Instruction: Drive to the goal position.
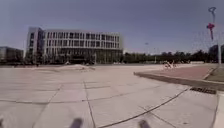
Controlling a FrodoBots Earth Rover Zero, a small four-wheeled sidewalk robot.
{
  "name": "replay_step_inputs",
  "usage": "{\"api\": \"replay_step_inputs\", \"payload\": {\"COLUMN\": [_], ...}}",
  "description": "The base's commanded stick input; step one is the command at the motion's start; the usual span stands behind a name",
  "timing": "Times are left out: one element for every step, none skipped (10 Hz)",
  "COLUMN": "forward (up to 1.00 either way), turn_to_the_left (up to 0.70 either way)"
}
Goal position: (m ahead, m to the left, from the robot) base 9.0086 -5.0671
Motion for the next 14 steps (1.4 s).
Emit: {"api": "replay_step_inputs", "payload": {"forward": [1.0, 1.0, 1.0, 1.0, 1.0, 1.0, 1.0, 1.0, 1.0, 1.0, 1.0, 1.0, 1.0, 1.0], "turn_to_the_left": [0.0, 0.0, 0.0, 0.0, 0.0, 0.0, 0.0, 0.0, 0.0, 0.0, 0.0, 0.0, 0.0, 0.0]}}
